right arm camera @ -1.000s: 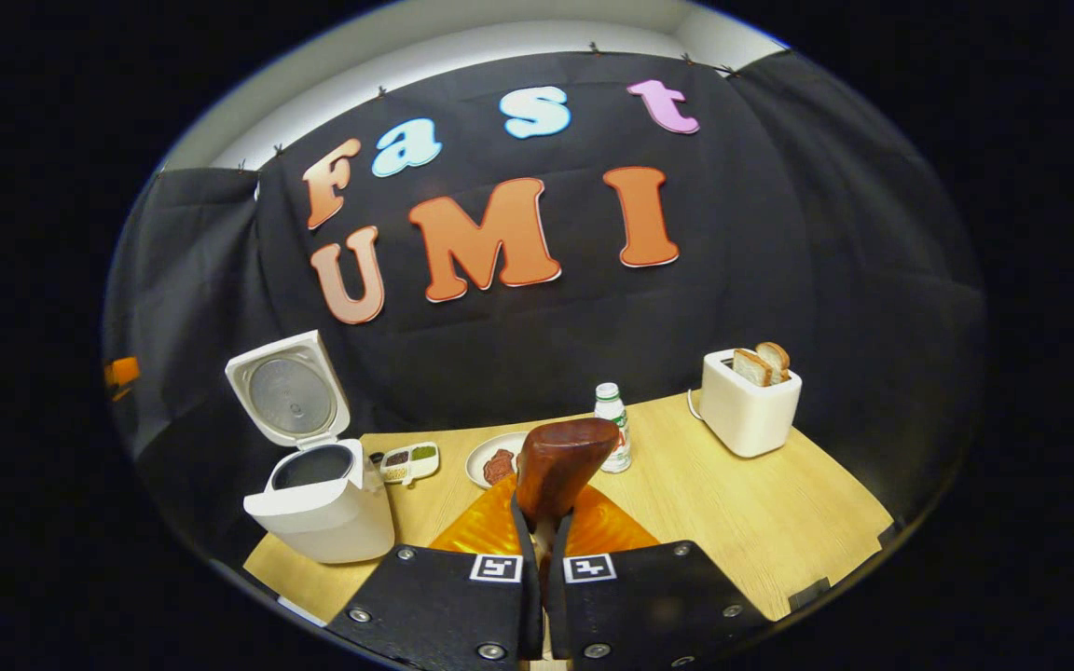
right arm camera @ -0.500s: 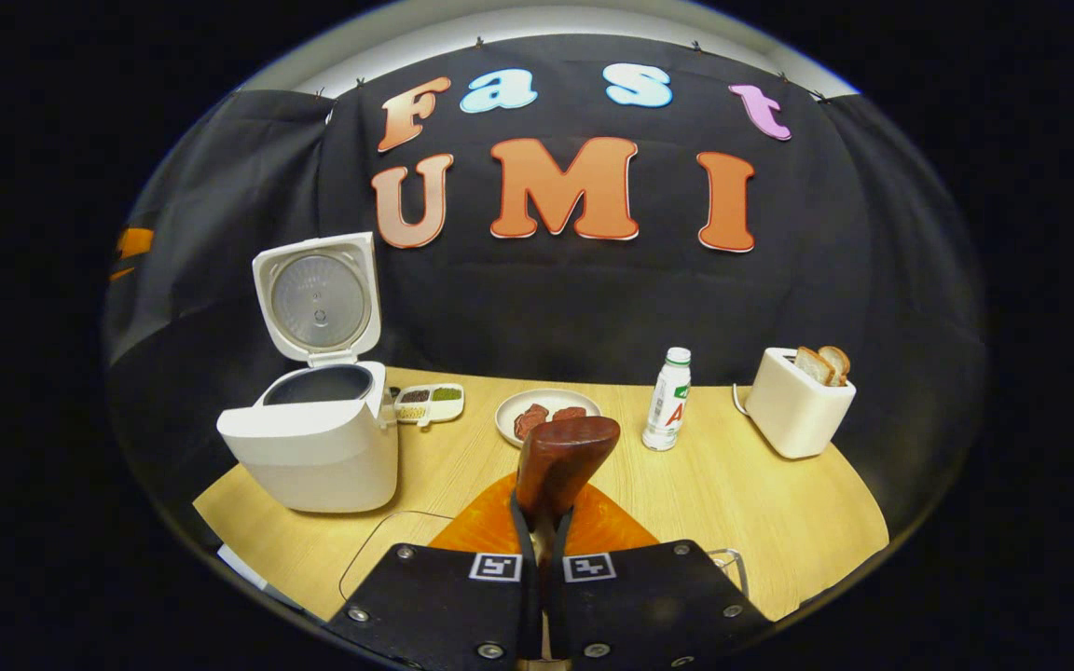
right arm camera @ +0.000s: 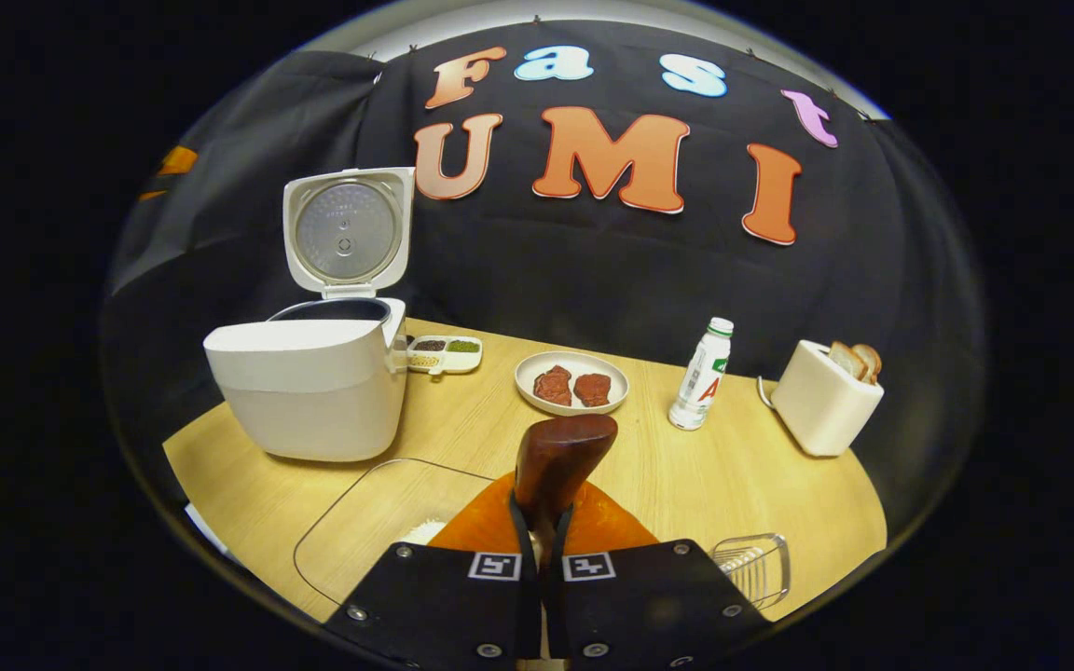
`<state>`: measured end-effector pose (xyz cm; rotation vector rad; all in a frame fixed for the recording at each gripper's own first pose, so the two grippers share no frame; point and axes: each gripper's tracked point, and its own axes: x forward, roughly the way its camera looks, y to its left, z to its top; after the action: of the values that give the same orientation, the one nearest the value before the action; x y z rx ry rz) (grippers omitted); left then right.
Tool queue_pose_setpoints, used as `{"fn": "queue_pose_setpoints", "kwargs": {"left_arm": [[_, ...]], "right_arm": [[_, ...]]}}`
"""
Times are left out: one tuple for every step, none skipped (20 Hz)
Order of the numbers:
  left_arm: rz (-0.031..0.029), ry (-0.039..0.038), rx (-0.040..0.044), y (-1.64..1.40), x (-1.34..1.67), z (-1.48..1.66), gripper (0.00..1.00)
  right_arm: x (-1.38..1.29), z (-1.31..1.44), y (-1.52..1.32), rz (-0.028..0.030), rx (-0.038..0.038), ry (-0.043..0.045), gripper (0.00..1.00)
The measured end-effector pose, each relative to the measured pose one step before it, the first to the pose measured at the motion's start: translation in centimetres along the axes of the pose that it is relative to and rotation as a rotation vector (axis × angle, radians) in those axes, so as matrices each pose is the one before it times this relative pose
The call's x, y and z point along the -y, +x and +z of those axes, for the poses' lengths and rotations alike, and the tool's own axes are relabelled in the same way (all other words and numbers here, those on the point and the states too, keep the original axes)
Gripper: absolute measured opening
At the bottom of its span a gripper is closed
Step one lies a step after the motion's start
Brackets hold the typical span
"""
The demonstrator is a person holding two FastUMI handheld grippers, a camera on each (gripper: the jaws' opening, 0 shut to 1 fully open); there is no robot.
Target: Close the left gripper, press the button to open the rice cooker; take a wooden spoon from the chopstick holder with the right hand, scoop a spoonful of rice and pour it into the rice cooker, then put the wooden spoon back into the chopstick holder.
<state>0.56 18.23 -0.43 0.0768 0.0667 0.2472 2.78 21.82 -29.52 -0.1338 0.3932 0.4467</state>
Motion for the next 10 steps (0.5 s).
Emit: {"fn": "queue_pose_setpoints", "kwargs": {"left_arm": [[0.00095, -0.00541, 0.00059, 0.172, 0.048, -0.015, 0.99], [-0.00203, -0.00830, -0.00201, 0.148, 0.059, -0.055, 0.99], [-0.00463, -0.00894, -0.00390, 0.057, 0.215, -0.212, 1.00], [-0.00704, -0.00687, -0.00525, 0.184, 0.292, -0.200, 1.00], [-0.00555, -0.00365, -0.00577, 0.109, 0.165, -0.180, 1.00], [-0.00452, -0.00061, -0.00313, 0.095, 0.266, -0.090, 1.00], [-0.00392, 0.00134, -0.00004, 0.089, 0.369, -0.025, 0.99], [-0.00377, 0.00180, 0.00136, 0.100, 0.286, 0.072, 0.99], [-0.00377, 0.00170, 0.00170, 0.046, 0.171, 0.135, 0.99], [-0.00273, 0.00085, -0.00049, 0.084, 0.282, -0.037, 0.99]], "right_arm": [[-0.183, -0.382, -0.092, 0.01067, -0.01234, 0.05511, 0.02], [-0.070, -0.424, -0.073, 0.00278, -0.01234, 0.05975, 0.02], [0.139, -0.158, -0.032, -0.00349, -0.00638, 0.05295, 0.02], [-0.045, -0.226, -0.072, -0.00255, -0.00567, 0.04313, 0.02], [-0.123, -0.152, 0.073, 0.00131, -0.00496, 0.03400, 0.02], [-0.109, -0.132, 0.125, 0.00209, -0.00383, 0.03368, 0.02], [-0.060, -0.084, 0.107, 0.00313, -0.00686, 0.04392, 0.02], [0.012, -0.074, 0.334, -0.00055, -0.00330, 0.05151, 0.02], [0.188, -0.113, 0.170, 0.00175, -0.00661, 0.06433, 0.02], [0.218, -0.138, 0.251, -0.00166, -0.01017, 0.07538, 0.02]]}}
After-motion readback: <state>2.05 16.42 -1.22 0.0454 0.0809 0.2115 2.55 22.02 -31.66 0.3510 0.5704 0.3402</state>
